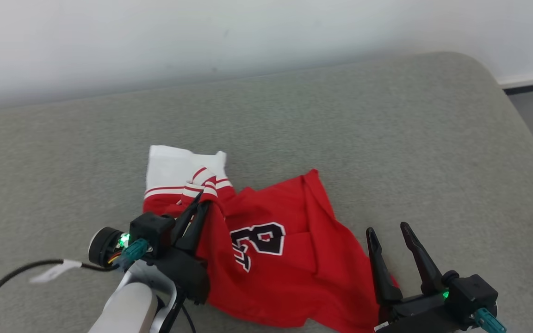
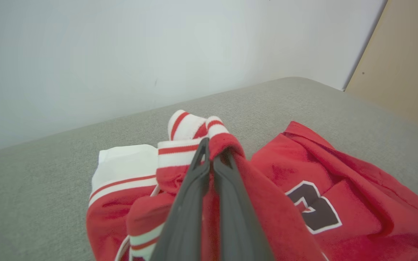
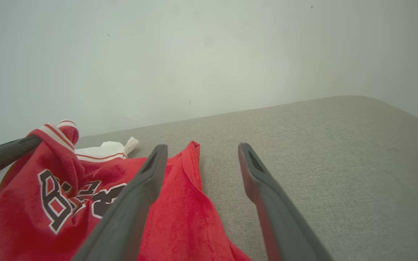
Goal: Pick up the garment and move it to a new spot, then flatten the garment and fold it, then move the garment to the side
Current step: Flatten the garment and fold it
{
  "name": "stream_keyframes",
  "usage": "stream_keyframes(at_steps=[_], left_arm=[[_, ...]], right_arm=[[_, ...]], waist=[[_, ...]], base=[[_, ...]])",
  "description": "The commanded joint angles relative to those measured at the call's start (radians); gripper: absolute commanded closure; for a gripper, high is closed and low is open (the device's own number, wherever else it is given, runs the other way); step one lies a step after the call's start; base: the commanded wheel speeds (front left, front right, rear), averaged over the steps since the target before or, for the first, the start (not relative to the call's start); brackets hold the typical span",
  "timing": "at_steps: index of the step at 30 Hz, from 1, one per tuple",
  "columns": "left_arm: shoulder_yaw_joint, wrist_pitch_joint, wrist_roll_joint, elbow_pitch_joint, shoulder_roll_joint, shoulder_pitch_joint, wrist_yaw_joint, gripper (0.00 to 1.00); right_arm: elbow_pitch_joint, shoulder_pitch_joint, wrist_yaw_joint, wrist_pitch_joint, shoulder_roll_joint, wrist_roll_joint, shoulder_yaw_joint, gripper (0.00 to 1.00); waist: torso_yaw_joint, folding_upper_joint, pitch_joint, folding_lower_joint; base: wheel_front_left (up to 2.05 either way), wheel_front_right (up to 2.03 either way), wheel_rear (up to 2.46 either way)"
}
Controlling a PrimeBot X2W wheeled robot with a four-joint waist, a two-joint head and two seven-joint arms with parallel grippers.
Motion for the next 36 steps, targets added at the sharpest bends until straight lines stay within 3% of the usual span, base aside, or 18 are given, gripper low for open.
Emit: stream_keyframes(at_steps=[1,6,12,13,14,15,23,31,36], left_arm=[[-0.015,-0.006,-0.016,0.044,-0.014,-0.036,-0.005,1.00],[-0.066,-0.039,-0.048,0.201,-0.062,-0.137,-0.006,1.00],[-0.127,-0.074,-0.095,0.323,-0.092,-0.205,-0.006,1.00],[-0.136,-0.079,-0.104,0.336,-0.094,-0.214,-0.006,0.86],[-0.146,-0.083,-0.105,0.340,-0.094,-0.223,-0.006,0.52],[-0.153,-0.090,-0.107,0.341,-0.096,-0.228,-0.006,0.00],[-0.154,-0.100,-0.108,0.250,-0.106,-0.204,-0.006,0.00],[-0.110,-0.099,-0.080,0.066,-0.051,-0.023,0.025,0.00],[-0.078,-0.099,-0.100,0.021,-0.005,0.076,0.044,0.00]], right_arm=[[0.003,-0.015,0.001,-0.001,0.001,0.011,-0.005,0.00],[0.014,-0.009,0.001,-0.001,0.001,0.026,-0.015,0.00],[0.025,-0.017,0.001,-0.001,0.001,0.027,-0.017,0.00],[0.026,-0.016,0.001,-0.001,0.001,0.026,-0.017,0.00],[0.025,-0.014,0.001,-0.001,0.001,0.025,-0.018,0.00],[0.025,-0.011,0.001,-0.001,0.001,0.023,-0.021,0.00],[0.033,0.013,0.001,-0.001,0.000,0.012,-0.027,0.00],[0.027,0.042,0.001,-0.001,0.001,0.012,-0.030,0.00],[0.029,0.047,0.001,-0.001,0.000,0.010,-0.031,0.00]], waist=[[-0.100,-0.0001,0.038,-0.0001],[-0.134,-0.0001,0.048,-0.0001],[-0.124,-0.0001,0.041,-0.0001],[-0.118,-0.0001,0.038,-0.0001],[-0.109,-0.0001,0.036,-0.0001],[-0.100,-0.0001,0.033,-0.0001],[-0.013,-0.0001,-0.002,-0.0001],[0.069,-0.0001,-0.033,-0.0001],[0.095,-0.0001,-0.033,-0.0001]], base=[[0.00,0.00,0.00],[0.00,0.00,0.00],[0.00,0.00,0.00],[0.00,0.00,0.00],[0.00,0.00,0.00],[0.00,0.00,0.00],[0.00,0.00,0.00],[0.00,0.00,0.00],[0.00,0.00,0.00]])
